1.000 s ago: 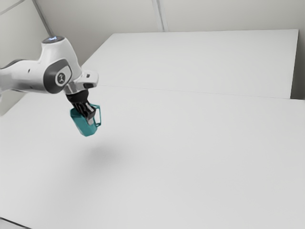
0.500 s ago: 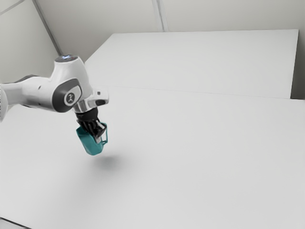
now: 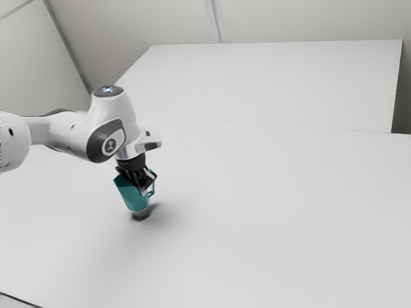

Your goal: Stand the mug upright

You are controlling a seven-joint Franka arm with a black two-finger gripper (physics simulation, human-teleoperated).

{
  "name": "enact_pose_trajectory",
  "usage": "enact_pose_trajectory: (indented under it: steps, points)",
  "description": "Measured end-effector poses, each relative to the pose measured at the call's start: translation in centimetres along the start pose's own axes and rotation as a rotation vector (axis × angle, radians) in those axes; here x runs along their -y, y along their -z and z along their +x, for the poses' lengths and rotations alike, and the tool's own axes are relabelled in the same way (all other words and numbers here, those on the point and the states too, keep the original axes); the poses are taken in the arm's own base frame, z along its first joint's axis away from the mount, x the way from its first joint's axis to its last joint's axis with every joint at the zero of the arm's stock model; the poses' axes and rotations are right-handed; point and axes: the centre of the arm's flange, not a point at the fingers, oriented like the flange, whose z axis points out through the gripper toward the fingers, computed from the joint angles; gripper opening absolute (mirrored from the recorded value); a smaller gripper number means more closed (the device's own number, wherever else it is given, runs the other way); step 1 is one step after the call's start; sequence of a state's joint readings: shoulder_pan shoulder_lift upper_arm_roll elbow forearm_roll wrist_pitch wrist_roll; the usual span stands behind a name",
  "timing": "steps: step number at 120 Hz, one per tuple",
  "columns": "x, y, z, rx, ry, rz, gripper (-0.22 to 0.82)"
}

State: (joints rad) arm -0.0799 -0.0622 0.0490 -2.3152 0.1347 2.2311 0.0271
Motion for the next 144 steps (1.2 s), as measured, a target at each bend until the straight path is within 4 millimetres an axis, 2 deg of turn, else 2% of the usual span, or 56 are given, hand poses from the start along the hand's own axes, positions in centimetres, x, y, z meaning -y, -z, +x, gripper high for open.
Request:
enact_pose_trajectory:
  steps: [31, 44, 71, 94, 115, 130, 144]
  points:
    - [-0.8, -2.2, 1.0, -0.011, 0.020, 0.011, -0.17]
    - [-1.1, -2.5, 1.3, -0.022, 0.029, 0.012, -0.16]
    - [-1.6, -1.6, 1.5, -0.057, 0.042, 0.011, 0.04]
    - [-2.1, 1.7, 2.0, -0.117, 0.057, 0.000, 0.23]
    - [-3.1, 8.1, 4.5, -0.147, 0.069, -0.023, 0.43]
    - [-3.5, 11.9, 5.2, -0.128, 0.068, -0.027, 0.50]
    - [-2.6, 14.4, 5.3, -0.090, 0.095, -0.042, 0.53]
